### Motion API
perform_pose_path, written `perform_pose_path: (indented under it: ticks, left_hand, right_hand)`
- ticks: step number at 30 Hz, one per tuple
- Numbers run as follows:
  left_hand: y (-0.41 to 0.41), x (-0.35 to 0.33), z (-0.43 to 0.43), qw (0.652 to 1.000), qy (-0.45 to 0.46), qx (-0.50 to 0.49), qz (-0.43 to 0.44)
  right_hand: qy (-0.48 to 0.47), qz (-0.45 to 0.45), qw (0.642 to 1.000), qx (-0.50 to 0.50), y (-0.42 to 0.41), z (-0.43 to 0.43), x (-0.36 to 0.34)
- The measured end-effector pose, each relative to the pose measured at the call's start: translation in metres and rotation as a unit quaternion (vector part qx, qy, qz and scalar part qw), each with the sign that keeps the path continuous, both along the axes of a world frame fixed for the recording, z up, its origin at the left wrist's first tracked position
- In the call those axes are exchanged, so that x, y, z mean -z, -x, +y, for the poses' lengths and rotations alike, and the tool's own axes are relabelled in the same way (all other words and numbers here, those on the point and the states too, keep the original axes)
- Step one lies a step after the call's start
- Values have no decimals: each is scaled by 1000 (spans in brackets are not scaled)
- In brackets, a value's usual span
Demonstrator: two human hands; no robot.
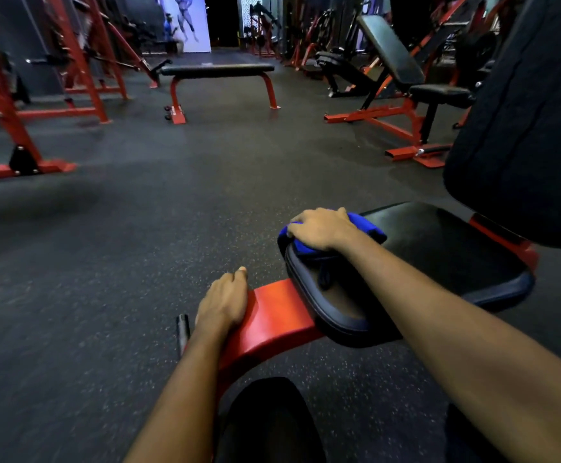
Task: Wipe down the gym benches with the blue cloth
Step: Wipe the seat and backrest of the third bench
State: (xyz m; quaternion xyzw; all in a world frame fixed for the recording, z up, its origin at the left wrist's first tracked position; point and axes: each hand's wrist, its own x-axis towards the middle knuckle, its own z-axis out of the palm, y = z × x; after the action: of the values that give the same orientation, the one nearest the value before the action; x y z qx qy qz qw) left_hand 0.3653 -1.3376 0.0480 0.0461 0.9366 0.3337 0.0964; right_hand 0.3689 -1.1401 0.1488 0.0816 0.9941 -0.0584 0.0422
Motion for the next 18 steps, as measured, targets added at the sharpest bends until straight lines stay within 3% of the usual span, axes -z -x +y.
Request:
perform_pose_path:
  ticks: [6, 11, 14, 18]
  left_hand:
    - [-11, -3, -3, 1000, -5, 15, 9]
    - [-10, 0, -5, 1000, 5, 22, 8]
    - [-8, 1, -5, 1000, 7, 28, 8]
    - [-7, 3, -5, 999, 5, 30, 11]
  right_hand:
    - [-8, 19, 998, -59, -46, -34, 6]
    - [-89, 18, 991, -103, -101, -56, 16]
    - [-98, 34, 992, -76, -111, -60, 21]
    - [-63, -32, 997, -7, -65, -62, 12]
